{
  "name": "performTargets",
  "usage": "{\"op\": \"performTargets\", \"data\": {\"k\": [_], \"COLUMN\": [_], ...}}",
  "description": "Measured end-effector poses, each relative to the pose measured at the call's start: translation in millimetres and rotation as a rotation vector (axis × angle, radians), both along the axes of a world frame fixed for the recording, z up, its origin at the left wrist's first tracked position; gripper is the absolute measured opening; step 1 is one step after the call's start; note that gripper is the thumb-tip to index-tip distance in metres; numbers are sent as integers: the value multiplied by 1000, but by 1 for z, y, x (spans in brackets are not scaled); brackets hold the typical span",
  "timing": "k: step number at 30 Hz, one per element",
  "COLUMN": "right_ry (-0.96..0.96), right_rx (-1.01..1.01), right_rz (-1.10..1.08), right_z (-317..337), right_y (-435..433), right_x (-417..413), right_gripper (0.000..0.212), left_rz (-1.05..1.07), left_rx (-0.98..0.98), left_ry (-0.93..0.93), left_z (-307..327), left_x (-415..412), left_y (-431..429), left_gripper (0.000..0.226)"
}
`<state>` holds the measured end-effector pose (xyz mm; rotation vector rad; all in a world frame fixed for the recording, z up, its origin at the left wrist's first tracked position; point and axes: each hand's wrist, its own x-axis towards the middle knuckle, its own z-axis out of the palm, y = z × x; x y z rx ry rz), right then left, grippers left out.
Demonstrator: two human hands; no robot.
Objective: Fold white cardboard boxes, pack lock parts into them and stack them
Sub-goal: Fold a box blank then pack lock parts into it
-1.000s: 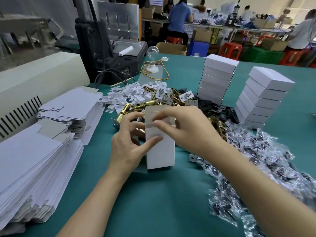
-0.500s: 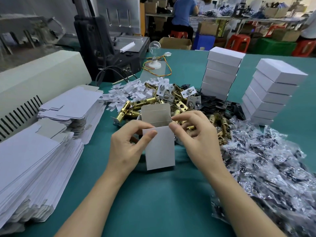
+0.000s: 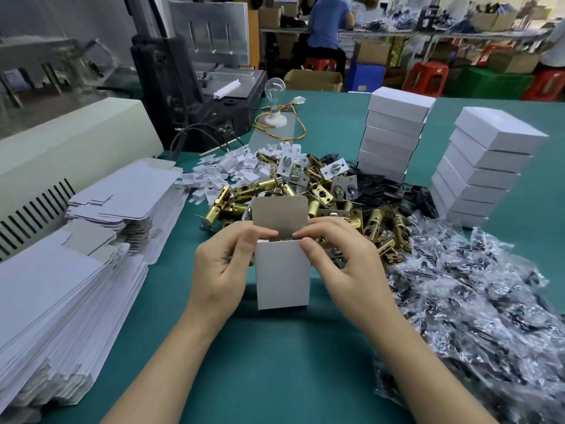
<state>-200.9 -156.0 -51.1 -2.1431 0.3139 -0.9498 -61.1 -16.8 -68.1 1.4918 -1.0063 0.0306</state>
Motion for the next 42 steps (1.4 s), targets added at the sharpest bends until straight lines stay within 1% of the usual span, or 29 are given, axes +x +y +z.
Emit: {"op": "performTargets", "data": {"k": [3, 6, 9, 11, 13, 18, 22, 24, 26, 27, 30, 31, 34, 37, 39, 42], "right_ry": [7, 17, 7, 1, 4, 8, 10, -14, -79, -107, -149, -147, -81, -56, -53, -54], "right_rx": [-12, 17, 42, 49, 61, 80, 69, 82, 145, 178, 273, 293, 238, 141, 128, 124], "right_rz": [2, 17, 19, 20, 15, -34, -47, -40, -52, -64, -57, -35, 27, 43, 43, 47], "right_z": [1, 2, 4, 4, 3, 0, 1, 2, 4, 5, 8, 9, 8, 5, 3, 4], "right_y": [3, 6, 7, 6, 6, 4, 4, 5, 6, 7, 7, 7, 8, 9, 8, 8], "right_x": [-1, -2, -3, -3, -3, -2, -1, -3, -6, -7, -9, -9, -8, -6, -5, -6], "right_gripper": [15, 13, 11, 11, 11, 16, 20, 26, 33, 31, 15, 17, 29, 23, 19, 20], "left_rz": [49, 95, 95, 89, 67, 5, -14, -24, -35, -37, -29, -28, -41, -53, -52, -63], "left_rx": [-32, -66, -101, -82, -79, -108, -121, -126, -124, -119, -100, -92, -57, -36, -32, -24], "left_ry": [-63, -119, -72, -137, -217, -300, -269, -236, -200, -184, -170, -175, -217, -251, -237, -193], "left_z": [3, 4, 3, 4, 4, 6, 10, 11, 12, 13, 13, 14, 14, 13, 12, 12], "left_x": [-2, -6, -8, -6, -2, -2, -5, -6, -8, -8, -8, -7, -6, -7, -7, -7], "left_y": [0, 0, 0, 1, 3, 3, 3, 3, 2, 2, 3, 4, 5, 5, 5, 5], "left_gripper": [26, 14, 37, 40, 33, 16, 17, 13, 6, 5, 7, 10, 15, 19, 19, 21]}}
